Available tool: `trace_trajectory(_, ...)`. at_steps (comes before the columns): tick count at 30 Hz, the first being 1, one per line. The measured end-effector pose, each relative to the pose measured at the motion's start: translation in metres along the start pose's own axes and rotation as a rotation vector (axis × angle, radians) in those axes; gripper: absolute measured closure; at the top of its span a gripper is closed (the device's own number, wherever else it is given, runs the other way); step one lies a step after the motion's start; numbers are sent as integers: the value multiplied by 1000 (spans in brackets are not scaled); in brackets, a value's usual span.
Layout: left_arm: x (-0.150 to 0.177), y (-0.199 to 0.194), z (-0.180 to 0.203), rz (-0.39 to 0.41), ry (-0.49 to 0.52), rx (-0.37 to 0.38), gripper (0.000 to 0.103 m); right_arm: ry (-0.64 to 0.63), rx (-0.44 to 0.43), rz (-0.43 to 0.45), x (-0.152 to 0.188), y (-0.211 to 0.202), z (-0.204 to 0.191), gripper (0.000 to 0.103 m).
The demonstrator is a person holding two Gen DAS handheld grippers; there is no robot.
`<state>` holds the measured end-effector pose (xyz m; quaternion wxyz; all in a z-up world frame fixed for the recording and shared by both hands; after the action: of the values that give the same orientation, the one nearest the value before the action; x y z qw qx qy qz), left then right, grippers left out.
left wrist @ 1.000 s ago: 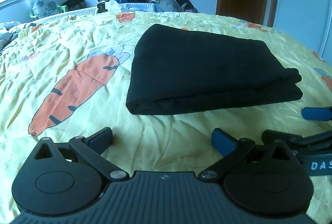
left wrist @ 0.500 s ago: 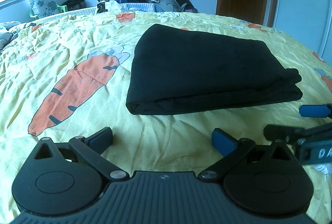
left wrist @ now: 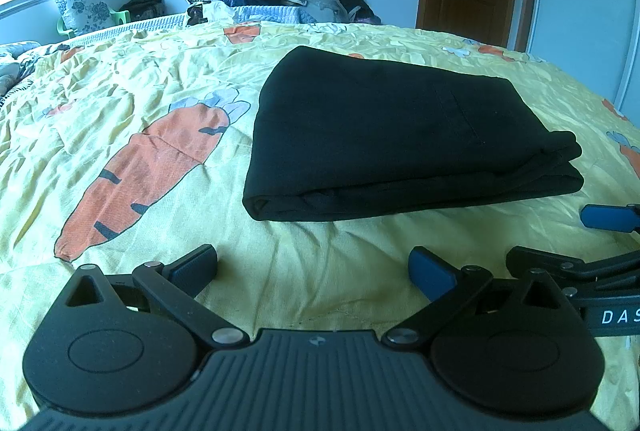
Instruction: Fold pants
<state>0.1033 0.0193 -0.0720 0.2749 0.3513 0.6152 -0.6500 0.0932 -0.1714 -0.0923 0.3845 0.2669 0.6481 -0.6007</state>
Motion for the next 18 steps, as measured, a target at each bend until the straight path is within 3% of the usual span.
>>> trace_trajectory(7, 0, 0, -1, 0, 0, 0, 0, 3, 1, 1, 0, 0, 0, 0)
trace_trajectory(10, 0, 0, -1, -1, 0, -3, 0, 36, 63, 5, 0, -1, 6, 0)
trace_trajectory(18, -1, -1, 1, 0, -19, -56, 0, 43, 68, -1, 2, -1, 5, 0)
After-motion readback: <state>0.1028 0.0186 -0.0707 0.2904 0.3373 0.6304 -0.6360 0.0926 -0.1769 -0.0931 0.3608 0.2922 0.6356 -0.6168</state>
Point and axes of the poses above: each gripper's, at about its wrist camera, not at the fingertips, and y roughly the way its jaws point, z to its right, x to its underside, the point moved 7 cm from there along y, roughly the way its jaws point, and after that the axes turned 1 degree about z, right-handed, at the moved point
